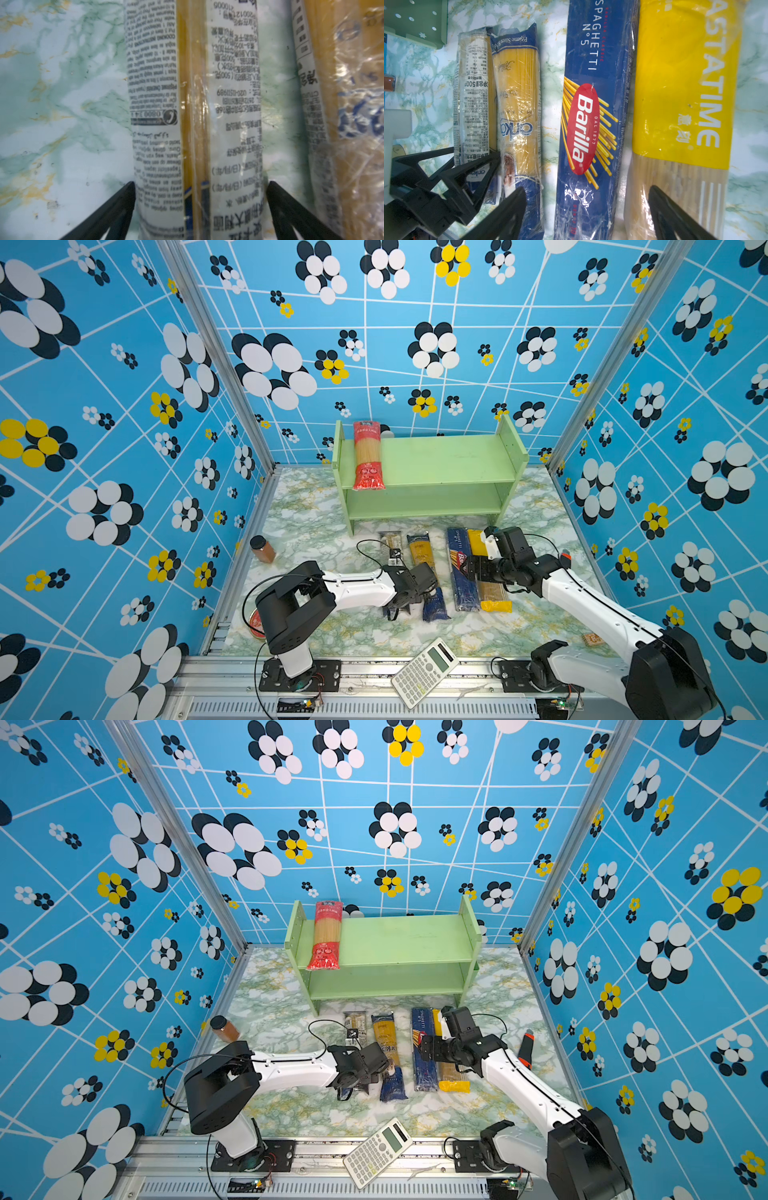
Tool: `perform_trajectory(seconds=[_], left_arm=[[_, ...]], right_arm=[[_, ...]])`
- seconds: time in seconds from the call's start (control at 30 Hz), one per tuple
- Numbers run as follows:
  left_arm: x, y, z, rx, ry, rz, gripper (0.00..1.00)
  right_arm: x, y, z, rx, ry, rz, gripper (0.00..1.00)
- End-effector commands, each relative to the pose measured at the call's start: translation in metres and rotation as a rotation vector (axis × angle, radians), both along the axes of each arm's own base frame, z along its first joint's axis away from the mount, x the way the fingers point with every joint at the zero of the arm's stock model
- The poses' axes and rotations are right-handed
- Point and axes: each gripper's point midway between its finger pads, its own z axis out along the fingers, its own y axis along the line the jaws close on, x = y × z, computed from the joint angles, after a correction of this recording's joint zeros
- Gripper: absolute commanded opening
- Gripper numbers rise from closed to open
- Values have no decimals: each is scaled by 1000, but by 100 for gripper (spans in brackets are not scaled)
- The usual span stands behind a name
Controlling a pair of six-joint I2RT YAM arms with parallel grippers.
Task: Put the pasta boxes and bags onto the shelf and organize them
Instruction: 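Close the left gripper on the white-labelled spaghetti bag's near end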
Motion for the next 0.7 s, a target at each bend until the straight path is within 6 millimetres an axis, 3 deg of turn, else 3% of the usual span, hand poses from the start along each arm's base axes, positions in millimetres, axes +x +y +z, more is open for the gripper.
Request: perform_trajectory(seconds=[0.0, 0.17, 0.37, 0.67], left_arm=[[-12, 19, -17, 102, 57, 16, 99], [-15, 25, -19, 125, 65, 25, 99], [-17, 25, -22, 114, 74, 34, 85], [-19, 23, -26, 118, 94, 27, 74]], right_arm=[[-4, -2, 0, -5, 5, -9, 94], [-5, -2, 0, -7, 1, -9, 94], [-5, -3, 1, -5, -3, -11, 94], [-4, -2, 2, -4, -5, -11, 94]])
